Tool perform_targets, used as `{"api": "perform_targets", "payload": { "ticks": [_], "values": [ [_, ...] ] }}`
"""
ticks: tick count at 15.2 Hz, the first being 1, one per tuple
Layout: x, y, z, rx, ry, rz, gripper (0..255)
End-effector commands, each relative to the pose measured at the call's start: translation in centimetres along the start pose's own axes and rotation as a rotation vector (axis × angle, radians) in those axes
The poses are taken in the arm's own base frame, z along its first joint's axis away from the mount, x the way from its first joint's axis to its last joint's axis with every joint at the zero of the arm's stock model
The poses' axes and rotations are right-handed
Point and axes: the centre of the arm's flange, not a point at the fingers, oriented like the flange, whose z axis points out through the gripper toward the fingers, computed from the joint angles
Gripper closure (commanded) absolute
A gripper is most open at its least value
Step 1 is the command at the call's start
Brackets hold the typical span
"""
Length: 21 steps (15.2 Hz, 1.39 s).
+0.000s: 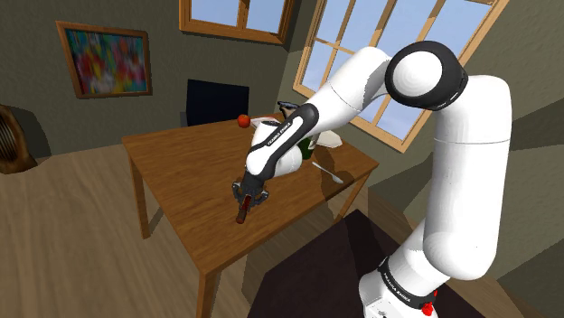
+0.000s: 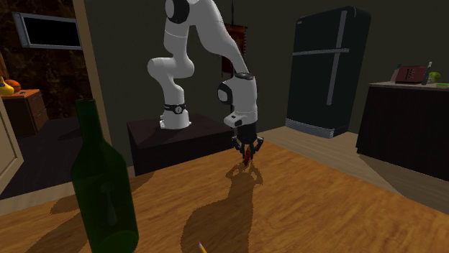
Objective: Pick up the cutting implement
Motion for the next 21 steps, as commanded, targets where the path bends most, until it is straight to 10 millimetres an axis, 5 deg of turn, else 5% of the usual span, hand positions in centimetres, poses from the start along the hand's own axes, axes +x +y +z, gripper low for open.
{"api": "perform_targets", "payload": {
  "ticks": [1,6,21],
  "values": [
    [0.0,0.0,0.0,0.0,0.0,0.0,255],
    [0.1,0.0,0.0,0.0,0.0,0.0,255],
    [-1.1,-0.4,-7.8,0.0,0.0,0.0,255]
  ]
}}
